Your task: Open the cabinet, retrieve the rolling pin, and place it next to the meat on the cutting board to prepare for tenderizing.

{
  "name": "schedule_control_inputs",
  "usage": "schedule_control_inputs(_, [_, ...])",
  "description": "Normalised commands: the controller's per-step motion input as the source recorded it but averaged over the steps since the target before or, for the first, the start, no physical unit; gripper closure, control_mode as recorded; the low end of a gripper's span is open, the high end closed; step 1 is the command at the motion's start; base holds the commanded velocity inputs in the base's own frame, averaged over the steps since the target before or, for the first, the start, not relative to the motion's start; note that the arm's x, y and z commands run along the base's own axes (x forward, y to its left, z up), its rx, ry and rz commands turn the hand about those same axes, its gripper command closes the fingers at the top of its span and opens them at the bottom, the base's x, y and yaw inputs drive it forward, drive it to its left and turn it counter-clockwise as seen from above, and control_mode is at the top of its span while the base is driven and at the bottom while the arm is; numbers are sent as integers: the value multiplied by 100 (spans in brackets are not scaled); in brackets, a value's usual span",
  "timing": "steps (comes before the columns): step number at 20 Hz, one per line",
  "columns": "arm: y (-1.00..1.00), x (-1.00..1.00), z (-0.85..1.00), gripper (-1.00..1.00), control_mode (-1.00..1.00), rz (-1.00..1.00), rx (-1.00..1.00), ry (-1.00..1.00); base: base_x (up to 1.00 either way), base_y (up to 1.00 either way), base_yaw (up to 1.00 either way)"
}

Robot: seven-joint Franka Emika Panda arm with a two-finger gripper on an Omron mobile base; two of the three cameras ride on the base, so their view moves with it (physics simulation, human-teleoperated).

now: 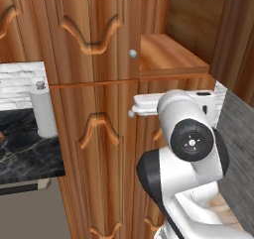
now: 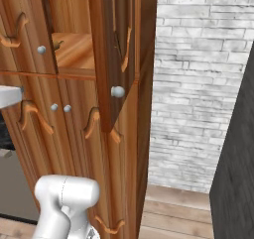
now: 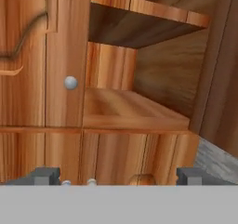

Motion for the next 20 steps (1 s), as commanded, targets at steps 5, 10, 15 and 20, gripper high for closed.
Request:
schedule_control_inputs(5, [2,8,19,-100,-100,9,16,-25,0,0,0])
schedule_control_inputs(10, [0,28,22,-100,-100,6,10,-13,0,0,0])
schedule_control_inputs(15, [13,13,13,-100,-100,4,0,-2,0,0,0])
schedule_control_inputs(20, [5,0,0,-100,-100,0,0,0,0,0,0])
